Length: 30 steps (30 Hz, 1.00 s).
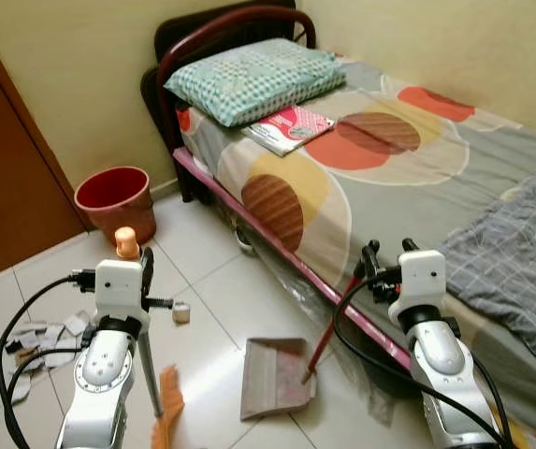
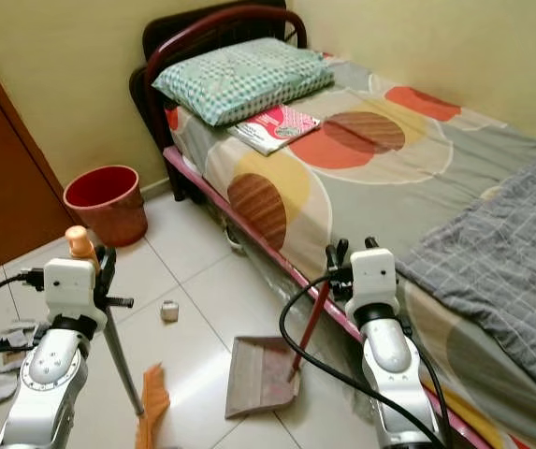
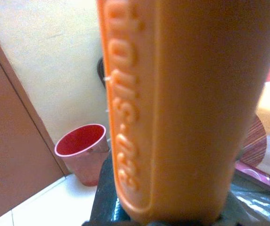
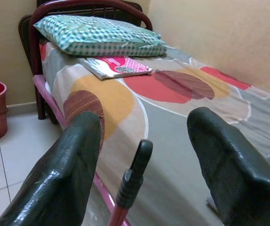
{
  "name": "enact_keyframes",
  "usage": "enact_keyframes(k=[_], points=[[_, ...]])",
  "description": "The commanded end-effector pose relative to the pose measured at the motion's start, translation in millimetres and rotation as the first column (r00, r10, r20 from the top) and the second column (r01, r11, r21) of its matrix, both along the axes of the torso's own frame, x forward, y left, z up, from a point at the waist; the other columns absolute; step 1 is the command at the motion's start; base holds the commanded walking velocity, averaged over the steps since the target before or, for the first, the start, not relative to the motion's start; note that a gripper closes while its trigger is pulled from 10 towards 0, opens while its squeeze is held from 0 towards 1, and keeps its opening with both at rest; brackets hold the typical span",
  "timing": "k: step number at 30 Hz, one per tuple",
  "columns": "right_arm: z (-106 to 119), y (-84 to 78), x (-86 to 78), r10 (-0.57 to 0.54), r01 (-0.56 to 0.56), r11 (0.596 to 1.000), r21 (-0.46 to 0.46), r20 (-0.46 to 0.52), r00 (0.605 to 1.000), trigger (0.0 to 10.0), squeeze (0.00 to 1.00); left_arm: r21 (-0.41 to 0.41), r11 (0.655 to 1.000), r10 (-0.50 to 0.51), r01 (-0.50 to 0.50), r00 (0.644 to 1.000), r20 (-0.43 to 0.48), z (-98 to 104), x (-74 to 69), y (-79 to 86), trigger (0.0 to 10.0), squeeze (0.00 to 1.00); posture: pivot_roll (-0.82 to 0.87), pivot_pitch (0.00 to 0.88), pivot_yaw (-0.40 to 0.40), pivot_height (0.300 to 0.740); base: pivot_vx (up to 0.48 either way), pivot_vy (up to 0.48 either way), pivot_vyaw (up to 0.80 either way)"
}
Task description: Sweep floor
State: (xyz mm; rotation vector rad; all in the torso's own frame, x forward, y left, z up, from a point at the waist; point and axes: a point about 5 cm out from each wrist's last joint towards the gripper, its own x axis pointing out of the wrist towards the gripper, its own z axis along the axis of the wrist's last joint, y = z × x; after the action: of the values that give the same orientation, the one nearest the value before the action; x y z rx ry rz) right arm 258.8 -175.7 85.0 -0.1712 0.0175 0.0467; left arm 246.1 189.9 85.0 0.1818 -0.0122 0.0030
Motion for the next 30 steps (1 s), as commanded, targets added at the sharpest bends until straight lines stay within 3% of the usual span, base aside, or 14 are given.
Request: enact_keyframes(k=[1, 9, 23, 30], points=[[6.1, -0.2, 1.3, 0.000, 0.000, 1.000, 0.014, 0.018, 1.000, 10.0, 0.00, 0.019, 1.000, 0.010, -0.010, 1.000, 0.013, 3.7, 0.9, 3.5, 10.0, 0.00, -0.04, 0.000, 0.023, 0.740, 0.277, 0.274, 0.00], [4.9, 0.4, -0.3, 0.002, -0.002, 1.000, 0.015, 0.008, 1.000, 10.0, 0.00, 0.006, 1.000, 0.005, -0.005, 1.000, 0.009, 2.4, 0.4, 1.0, 10.0, 0.00, -0.05, 0.000, 0.021, 0.740, 0.278, 0.343, 0.00], [3.9, 1.0, -3.4, -0.015, 0.015, 1.000, 0.010, 0.004, 1.000, 10.0, 0.00, 0.000, 1.000, -0.024, 0.024, 1.000, 0.012, 2.4, 0.0, -3.4, 10.0, 0.00, -0.05, 0.005, 0.031, 0.740, 0.000, 0.000, 0.00], [3.7, -7.3, 0.4, -0.081, 0.081, 0.997, 0.010, 0.002, 0.997, 10.0, 0.00, 0.002, 0.999, -0.040, 0.040, 0.999, 0.006, 2.8, -0.6, -4.0, 10.0, 0.00, -0.04, 0.015, 0.040, 0.740, 0.000, 0.000, -0.24]])
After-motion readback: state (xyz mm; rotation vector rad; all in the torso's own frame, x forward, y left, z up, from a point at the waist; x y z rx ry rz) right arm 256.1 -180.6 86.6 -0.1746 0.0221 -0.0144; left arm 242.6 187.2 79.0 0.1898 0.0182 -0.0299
